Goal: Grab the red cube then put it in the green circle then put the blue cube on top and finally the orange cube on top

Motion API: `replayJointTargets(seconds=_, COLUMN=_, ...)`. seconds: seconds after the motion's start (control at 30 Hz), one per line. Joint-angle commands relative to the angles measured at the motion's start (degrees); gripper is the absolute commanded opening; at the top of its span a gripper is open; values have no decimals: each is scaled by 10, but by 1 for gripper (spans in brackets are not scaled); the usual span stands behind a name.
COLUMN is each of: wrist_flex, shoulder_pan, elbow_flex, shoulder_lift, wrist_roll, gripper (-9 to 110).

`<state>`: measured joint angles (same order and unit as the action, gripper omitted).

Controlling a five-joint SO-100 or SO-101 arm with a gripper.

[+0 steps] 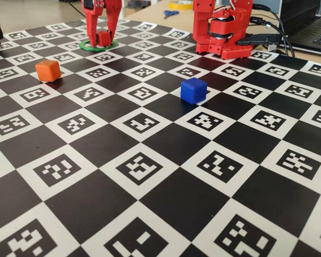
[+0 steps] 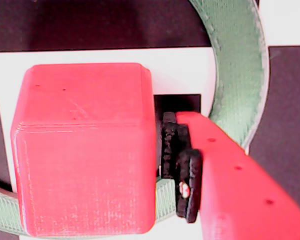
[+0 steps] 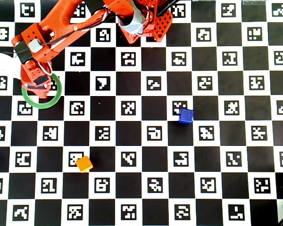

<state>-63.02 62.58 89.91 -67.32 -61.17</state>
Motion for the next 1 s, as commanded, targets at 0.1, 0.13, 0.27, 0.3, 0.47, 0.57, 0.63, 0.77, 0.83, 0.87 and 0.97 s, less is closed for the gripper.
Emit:
replayJointTargets(seconds=0.1, wrist_flex=4, shoulder_pan=1, elbow_flex=-4, shoulder_lift=-41, wrist_roll=8, gripper=37)
replayJointTargets(seconds=0.13, wrist_flex=4, shoulder_pan=1, elbow_flex=-4, shoulder_lift=-42, wrist_roll=9, gripper=38)
replayJointTargets(seconds=0.27, wrist_flex=6, shoulder_pan=1, elbow_flex=-4, shoulder_lift=-46, wrist_roll=17, gripper=44)
replayJointTargets(seconds=0.3, wrist_flex=7, shoulder_pan=1, elbow_flex=-4, shoulder_lift=-47, wrist_roll=18, gripper=45)
replayJointTargets(seconds=0.47, wrist_flex=10, shoulder_pan=2, elbow_flex=-6, shoulder_lift=-54, wrist_roll=28, gripper=51)
replayJointTargets(seconds=0.57, wrist_flex=8, shoulder_pan=2, elbow_flex=-10, shoulder_lift=-57, wrist_roll=32, gripper=52)
replayJointTargets(seconds=0.63, wrist_flex=4, shoulder_pan=2, elbow_flex=-15, shoulder_lift=-58, wrist_roll=34, gripper=53)
replayJointTargets(seconds=0.77, wrist_flex=-20, shoulder_pan=2, elbow_flex=-42, shoulder_lift=-59, wrist_roll=39, gripper=53)
replayJointTargets(seconds=0.83, wrist_flex=-36, shoulder_pan=1, elbow_flex=-60, shoulder_lift=-59, wrist_roll=42, gripper=54)
replayJointTargets(seconds=0.87, wrist_flex=-42, shoulder_pan=1, elbow_flex=-69, shoulder_lift=-59, wrist_roll=45, gripper=54)
replayJointTargets(seconds=0.97, wrist_flex=-65, shoulder_pan=-3, elbow_flex=-98, shoulder_lift=-60, wrist_roll=50, gripper=55)
